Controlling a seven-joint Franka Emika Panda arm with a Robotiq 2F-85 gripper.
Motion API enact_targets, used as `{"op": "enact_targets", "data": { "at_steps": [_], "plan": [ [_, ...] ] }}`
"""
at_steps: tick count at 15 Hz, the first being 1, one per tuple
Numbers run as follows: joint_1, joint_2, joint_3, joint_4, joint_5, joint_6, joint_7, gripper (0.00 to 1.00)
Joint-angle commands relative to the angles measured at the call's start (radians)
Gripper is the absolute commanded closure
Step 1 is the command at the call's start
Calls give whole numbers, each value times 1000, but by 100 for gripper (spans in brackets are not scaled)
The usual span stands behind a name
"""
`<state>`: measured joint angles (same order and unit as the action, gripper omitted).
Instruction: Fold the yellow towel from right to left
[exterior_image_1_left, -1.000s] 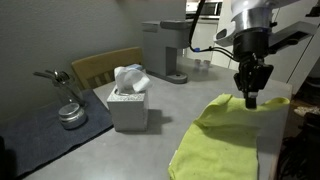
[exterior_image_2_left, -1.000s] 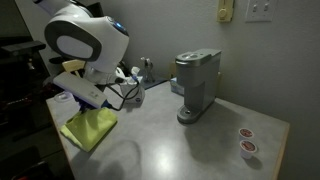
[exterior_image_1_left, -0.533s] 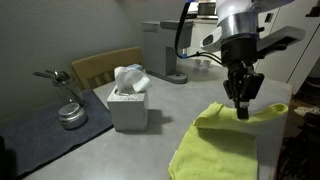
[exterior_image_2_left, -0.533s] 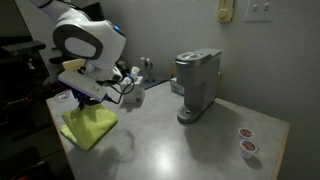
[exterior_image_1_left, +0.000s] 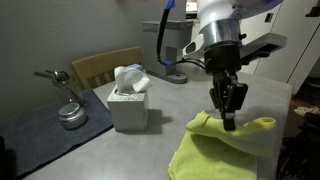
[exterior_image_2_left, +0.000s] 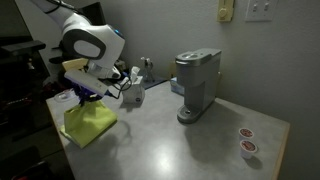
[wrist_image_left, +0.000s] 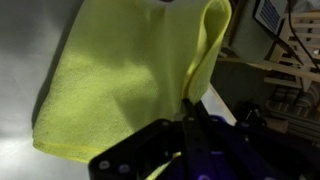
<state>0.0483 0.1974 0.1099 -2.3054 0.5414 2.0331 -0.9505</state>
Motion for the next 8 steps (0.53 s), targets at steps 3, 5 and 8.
{"op": "enact_targets", "data": {
  "at_steps": [3,5,8],
  "plan": [
    [-4,116,33,86,1,-17,21,99],
    [-7,154,41,106,-4,-18,30,99],
    [-12,206,47,140,-13,-26,53,99]
  ]
}}
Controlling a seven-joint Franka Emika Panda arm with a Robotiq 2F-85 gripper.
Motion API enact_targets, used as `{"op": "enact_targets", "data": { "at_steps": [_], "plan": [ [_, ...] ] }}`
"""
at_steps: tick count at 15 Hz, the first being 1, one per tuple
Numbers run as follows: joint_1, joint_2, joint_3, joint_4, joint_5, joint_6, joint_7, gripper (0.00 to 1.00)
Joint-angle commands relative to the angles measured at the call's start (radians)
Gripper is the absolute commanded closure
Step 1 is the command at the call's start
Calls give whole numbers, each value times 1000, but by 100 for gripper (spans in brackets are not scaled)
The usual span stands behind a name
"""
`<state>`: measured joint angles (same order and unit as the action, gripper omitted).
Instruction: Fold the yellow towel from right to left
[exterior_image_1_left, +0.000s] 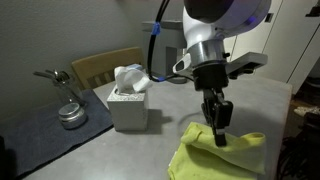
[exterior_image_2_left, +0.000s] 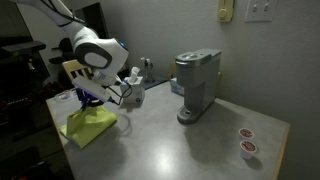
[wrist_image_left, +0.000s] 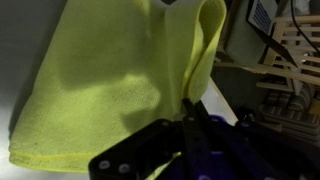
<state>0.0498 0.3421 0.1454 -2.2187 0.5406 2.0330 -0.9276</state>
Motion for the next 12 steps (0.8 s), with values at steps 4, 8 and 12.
{"op": "enact_targets", "data": {
  "at_steps": [4,8,12],
  "plan": [
    [-12,131,20,98,-36,-35,67,64],
    [-11,156,37,122,-57,-39,98,36],
    [-8,131,48,116,-88,-27,131,8]
  ]
}}
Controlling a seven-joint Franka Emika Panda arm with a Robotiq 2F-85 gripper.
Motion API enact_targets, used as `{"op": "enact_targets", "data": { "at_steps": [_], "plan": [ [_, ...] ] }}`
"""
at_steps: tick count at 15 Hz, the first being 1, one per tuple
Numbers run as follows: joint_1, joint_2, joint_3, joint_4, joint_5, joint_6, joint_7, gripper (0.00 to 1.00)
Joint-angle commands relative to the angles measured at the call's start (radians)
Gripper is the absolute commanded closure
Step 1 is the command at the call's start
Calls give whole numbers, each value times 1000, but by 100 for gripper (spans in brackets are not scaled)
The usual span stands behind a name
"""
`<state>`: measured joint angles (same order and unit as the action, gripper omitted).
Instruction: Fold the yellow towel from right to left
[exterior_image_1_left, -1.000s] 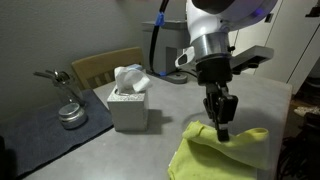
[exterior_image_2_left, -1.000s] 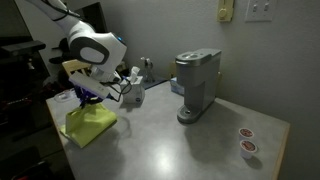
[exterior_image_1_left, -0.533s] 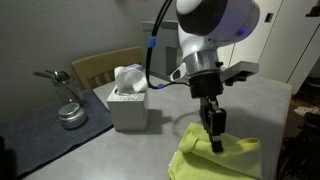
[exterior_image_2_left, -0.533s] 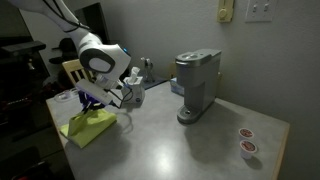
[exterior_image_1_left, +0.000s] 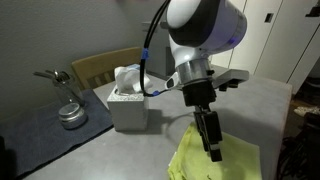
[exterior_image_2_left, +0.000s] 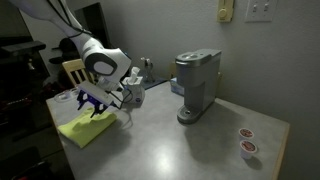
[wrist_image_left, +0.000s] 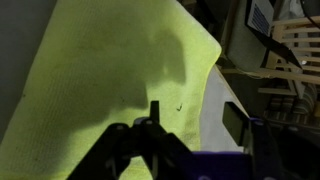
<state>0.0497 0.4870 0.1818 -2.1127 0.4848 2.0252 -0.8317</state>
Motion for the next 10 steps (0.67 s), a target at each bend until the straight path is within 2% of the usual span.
{"op": "enact_targets", "data": {
  "at_steps": [1,6,10],
  "plan": [
    [-9,-22,14,10,-39,-22,43,0],
    [-27,-72,17,10,-28,-92,83,0],
    [-48,-86,-1,62,-11,-285,179,0]
  ]
}}
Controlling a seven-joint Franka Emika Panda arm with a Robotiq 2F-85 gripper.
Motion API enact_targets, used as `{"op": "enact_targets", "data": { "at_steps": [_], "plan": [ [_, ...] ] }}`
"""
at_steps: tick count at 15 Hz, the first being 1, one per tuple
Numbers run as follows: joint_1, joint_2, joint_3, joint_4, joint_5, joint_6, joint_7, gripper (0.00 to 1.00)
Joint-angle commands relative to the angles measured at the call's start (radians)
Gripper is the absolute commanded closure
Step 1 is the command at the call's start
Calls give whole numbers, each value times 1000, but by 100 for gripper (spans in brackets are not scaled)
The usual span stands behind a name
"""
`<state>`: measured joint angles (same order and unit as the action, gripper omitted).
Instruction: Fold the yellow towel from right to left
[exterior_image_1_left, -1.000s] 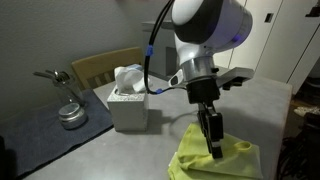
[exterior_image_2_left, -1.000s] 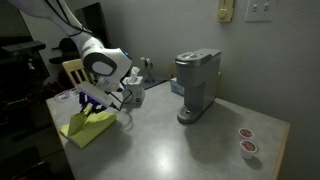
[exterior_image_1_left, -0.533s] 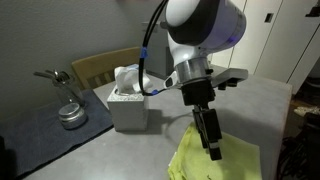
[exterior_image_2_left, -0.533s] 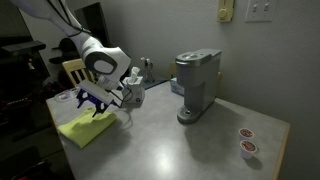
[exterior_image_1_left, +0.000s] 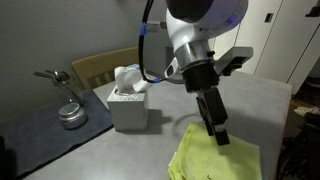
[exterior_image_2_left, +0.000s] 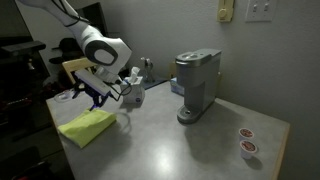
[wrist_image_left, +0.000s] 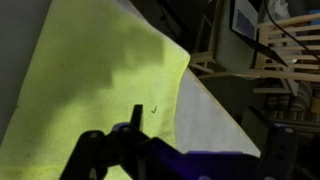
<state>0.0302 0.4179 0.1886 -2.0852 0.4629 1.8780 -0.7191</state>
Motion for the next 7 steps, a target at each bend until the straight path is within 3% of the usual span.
{"op": "enact_targets", "data": {
  "at_steps": [1,2,3,7],
  "plan": [
    [-36,-12,-15,56,15,-196,90,0],
    [-45,2,-23,85,16,-275,112,0],
    [-18,-12,-16,44,5,-173,77,0],
    [-35,-11,-29,71,7,-252,100,0]
  ]
}}
